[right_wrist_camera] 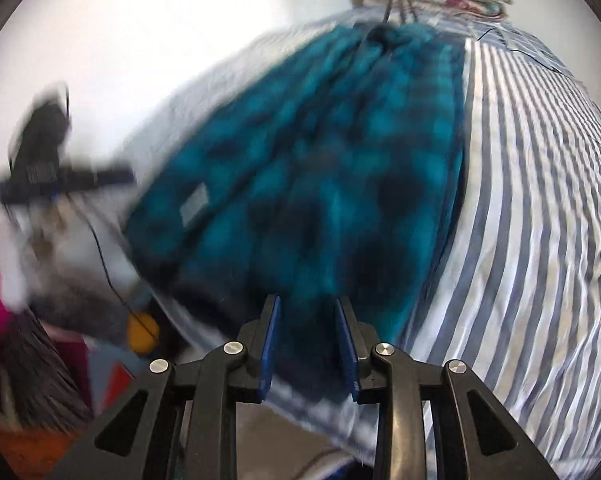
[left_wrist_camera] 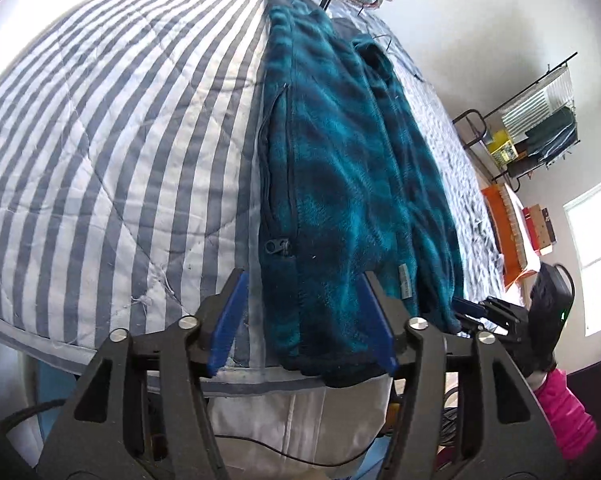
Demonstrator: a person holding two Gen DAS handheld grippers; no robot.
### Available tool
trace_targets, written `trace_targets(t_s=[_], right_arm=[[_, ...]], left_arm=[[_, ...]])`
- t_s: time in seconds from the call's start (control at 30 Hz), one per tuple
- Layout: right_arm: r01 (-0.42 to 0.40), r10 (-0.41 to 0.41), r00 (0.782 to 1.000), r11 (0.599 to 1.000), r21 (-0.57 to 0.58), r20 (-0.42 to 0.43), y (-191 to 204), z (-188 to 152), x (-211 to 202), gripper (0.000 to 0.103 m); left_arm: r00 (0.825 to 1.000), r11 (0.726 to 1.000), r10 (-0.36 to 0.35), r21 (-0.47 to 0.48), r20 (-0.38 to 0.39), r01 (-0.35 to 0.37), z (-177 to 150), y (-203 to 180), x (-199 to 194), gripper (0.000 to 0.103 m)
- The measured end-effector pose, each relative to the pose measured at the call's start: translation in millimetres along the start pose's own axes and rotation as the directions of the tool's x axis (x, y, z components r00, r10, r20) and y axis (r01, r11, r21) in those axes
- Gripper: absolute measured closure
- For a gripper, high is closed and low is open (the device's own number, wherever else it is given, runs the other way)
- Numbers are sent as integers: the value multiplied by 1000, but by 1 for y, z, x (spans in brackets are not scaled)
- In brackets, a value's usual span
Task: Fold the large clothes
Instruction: 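Move both open tools to the hem of the narrowed jacket, then grasp the hem with both tools and fold it up toward the collar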
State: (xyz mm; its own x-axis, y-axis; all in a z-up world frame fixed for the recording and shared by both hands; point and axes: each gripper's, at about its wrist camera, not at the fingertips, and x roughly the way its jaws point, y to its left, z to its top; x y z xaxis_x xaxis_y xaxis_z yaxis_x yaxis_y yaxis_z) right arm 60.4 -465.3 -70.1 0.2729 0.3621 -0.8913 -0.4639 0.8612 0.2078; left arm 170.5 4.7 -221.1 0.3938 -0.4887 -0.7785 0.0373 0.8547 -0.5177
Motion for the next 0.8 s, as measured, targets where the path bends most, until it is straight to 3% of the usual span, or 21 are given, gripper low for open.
trace_targets(t_s=[0.07, 0.17, 0.2, 0.27, 0.3, 0.4, 0.57, 0.7, 0.8], right_arm=[[17, -16, 1000, 1000, -11, 27, 0, -5, -3, 73], [-33, 31, 998, 999, 36, 48, -7, -1, -18, 70], [-43, 40, 997, 998, 48, 69, -10, 0, -25, 65], [-52, 41, 992, 995, 87, 119, -22, -3, -39, 37], [-67, 52, 989, 992, 110, 139, -29, -2, -43, 35], [-136, 106, 982, 970, 201, 155, -50, -5, -45, 34], [-267, 228, 963, 888, 374, 147, -88, -17, -25, 36], [-340, 313, 940, 836, 430, 134, -96, -25, -4, 42], [-378, 347, 926, 820, 430, 151, -94, -22, 0, 42]], left_arm=[[1000, 1000, 1, -14, -19, -1, -1, 2, 6, 44], [999, 998, -32, -49, -43, 30, -2, 8, 13, 44], [998, 997, -48, -64, -46, 45, -2, 10, 14, 44], [996, 993, -75, -96, -51, 70, -2, 16, 15, 44], [994, 989, -96, -114, -58, 89, -1, 19, 17, 44], [984, 978, -156, -152, -89, 141, -5, 24, 22, 44], [970, 970, -198, -167, -138, 174, -11, 21, 36, 44], [966, 965, -219, -180, -138, 193, -13, 21, 39, 44], [962, 962, -231, -182, -146, 204, -16, 21, 41, 47]])
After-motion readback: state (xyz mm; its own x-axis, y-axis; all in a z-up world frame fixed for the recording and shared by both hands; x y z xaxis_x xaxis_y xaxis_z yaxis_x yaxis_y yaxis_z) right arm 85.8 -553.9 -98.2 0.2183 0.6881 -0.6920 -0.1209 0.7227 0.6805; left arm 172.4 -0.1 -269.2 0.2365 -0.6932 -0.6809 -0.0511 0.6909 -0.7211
